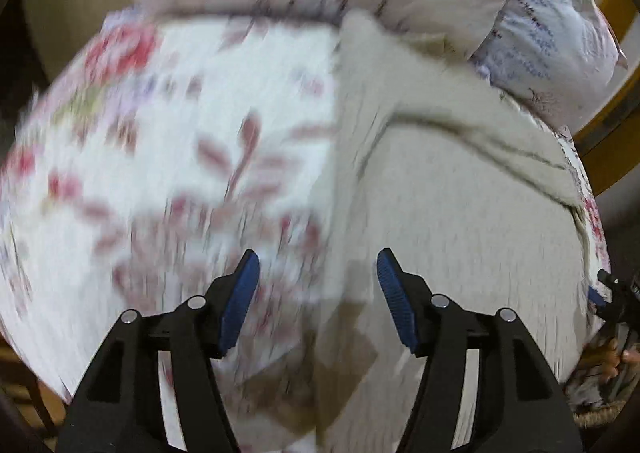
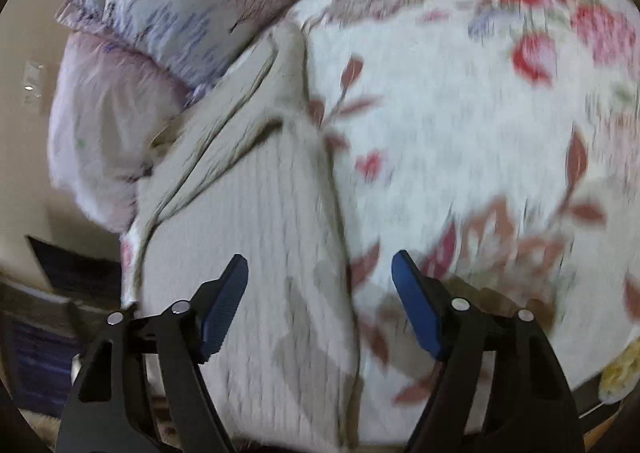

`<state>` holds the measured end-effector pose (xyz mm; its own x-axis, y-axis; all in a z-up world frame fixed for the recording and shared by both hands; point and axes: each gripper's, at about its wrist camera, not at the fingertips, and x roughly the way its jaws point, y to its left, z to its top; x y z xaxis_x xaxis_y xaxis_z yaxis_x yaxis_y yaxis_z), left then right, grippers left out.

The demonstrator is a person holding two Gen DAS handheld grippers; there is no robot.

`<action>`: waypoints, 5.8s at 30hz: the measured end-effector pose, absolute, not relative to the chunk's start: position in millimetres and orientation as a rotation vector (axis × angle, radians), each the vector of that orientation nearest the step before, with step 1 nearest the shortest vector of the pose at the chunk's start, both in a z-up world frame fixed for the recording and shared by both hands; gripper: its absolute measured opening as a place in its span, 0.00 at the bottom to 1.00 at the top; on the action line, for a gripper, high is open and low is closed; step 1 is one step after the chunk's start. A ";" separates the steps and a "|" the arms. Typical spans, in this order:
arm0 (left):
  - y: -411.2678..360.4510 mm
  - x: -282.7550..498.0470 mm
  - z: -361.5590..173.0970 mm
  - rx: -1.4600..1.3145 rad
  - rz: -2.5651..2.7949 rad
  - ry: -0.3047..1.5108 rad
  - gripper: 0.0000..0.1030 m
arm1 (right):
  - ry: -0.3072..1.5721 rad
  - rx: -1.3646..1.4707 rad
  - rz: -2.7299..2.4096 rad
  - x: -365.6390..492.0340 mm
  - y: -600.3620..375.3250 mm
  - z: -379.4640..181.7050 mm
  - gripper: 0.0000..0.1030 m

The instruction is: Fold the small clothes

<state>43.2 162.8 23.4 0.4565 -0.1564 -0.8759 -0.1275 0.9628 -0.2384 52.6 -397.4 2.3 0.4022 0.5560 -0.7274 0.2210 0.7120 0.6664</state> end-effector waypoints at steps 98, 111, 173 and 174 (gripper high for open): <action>-6.1 207.8 59.2 -0.244 -0.169 0.901 0.80 | 1.054 0.671 0.441 271.3 -314.6 24.2 0.56; 15.8 114.3 47.2 -0.136 -0.118 0.898 0.98 | 1.078 0.493 0.285 271.0 -288.6 25.5 0.26; -18.9 84.7 -3.9 0.033 -0.046 0.934 0.98 | 1.030 -0.032 0.146 123.0 -197.5 -1.9 0.99; -19.5 84.9 -3.9 0.033 -0.046 0.934 0.98 | 1.029 -0.032 0.146 123.2 -197.7 -1.9 0.99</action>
